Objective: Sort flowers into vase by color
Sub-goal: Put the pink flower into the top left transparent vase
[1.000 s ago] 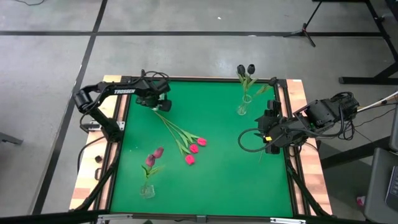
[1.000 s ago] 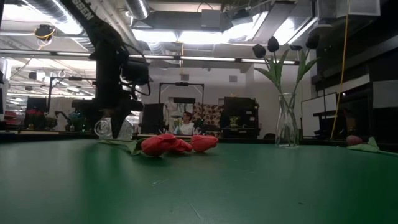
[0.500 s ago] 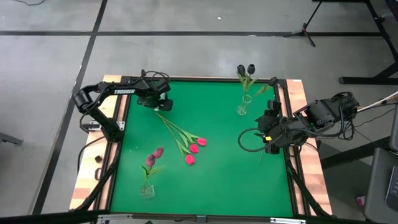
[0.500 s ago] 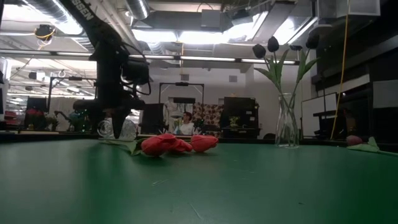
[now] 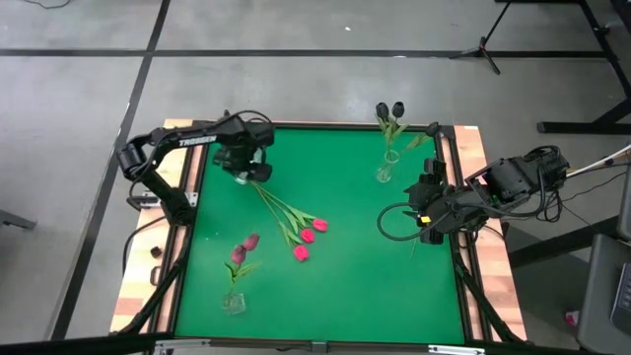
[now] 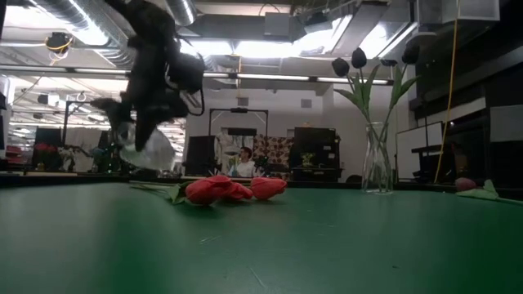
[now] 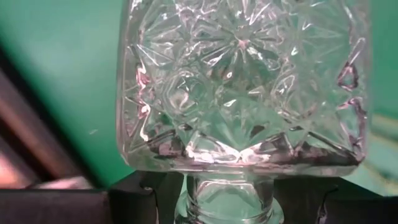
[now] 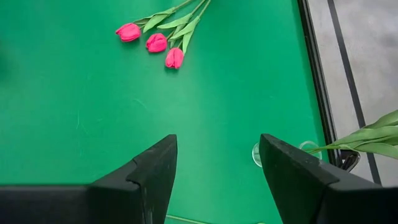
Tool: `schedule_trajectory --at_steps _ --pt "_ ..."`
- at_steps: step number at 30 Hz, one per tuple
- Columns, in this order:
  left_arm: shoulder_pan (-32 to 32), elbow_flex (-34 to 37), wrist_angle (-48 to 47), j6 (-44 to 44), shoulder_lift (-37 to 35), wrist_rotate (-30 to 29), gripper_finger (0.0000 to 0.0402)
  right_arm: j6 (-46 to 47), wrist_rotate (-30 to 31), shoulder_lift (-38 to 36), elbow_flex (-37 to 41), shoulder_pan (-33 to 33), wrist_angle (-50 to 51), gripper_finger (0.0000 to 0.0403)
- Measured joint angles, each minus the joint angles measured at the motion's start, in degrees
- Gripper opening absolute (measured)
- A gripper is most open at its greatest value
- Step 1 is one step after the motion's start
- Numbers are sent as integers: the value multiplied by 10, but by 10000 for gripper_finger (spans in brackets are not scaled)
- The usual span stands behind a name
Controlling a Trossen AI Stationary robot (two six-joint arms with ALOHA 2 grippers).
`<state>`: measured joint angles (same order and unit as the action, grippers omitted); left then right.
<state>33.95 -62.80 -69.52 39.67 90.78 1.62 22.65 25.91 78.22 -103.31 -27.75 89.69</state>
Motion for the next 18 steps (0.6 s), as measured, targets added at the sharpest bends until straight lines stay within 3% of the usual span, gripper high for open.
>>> schedule_trajectory --at_steps 10,12,15,18 --pt "22 -111 -206 -42 -1 -25 192 0 0 0 0 0 0 227" --pt "30 -113 -202 -36 -1 12 192 0 0 0 0 0 0 227" --pt "43 -109 -204 -34 0 118 192 0 0 0 0 0 0 227" --pt "43 -101 -203 -38 4 161 192 0 0 0 0 0 0 227"
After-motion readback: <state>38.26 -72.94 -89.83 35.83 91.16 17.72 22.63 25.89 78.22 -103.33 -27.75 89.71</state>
